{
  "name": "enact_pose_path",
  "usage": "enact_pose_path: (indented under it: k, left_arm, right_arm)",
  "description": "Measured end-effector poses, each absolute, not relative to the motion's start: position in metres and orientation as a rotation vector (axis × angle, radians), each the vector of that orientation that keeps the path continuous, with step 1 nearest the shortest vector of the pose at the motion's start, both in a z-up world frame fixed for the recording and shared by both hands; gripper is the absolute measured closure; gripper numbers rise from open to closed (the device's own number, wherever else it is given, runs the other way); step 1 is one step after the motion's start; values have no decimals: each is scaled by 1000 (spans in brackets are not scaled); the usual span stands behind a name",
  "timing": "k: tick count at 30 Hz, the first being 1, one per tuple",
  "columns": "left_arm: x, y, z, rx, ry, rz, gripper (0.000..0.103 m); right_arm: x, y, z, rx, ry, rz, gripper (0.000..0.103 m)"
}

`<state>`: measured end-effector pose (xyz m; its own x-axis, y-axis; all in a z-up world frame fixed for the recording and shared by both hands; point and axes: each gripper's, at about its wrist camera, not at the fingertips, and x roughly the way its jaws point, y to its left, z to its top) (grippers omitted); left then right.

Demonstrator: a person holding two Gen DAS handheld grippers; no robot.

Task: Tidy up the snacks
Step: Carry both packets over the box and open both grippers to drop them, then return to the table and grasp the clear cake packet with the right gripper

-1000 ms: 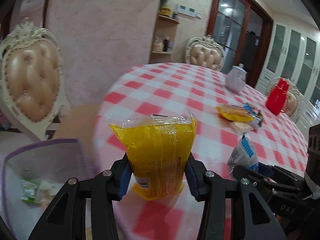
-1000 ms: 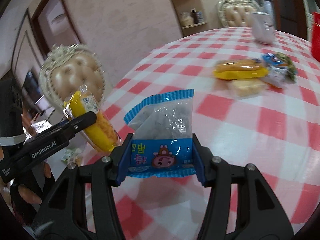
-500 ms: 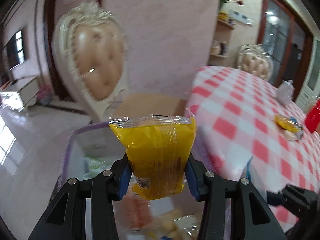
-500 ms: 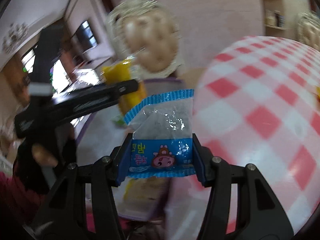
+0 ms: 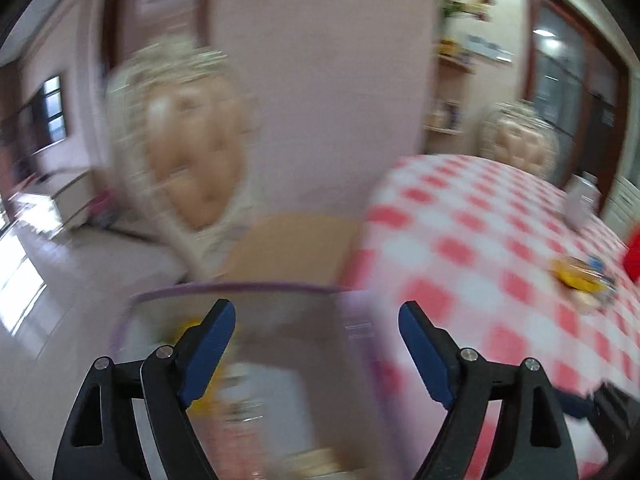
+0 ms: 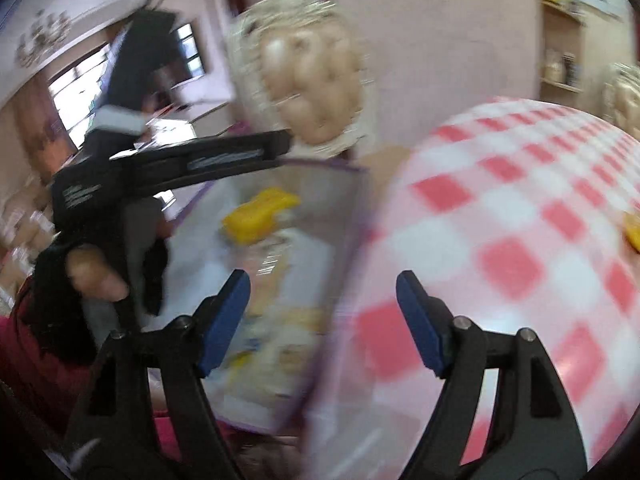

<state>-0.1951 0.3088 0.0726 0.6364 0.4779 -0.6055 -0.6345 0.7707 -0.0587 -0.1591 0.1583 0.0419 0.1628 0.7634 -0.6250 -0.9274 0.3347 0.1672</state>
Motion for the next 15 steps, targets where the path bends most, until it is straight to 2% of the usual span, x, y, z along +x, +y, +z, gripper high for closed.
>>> enact_pose_path:
  k: [8,15]
  left_arm:
    - [-20,191,57,-108,751,169,17]
    - [95,199,51,-509,672,210,17]
  right_arm:
    - [-22,26,31,-123,723,701,25]
    - [75,-61,12,186,884,488,24]
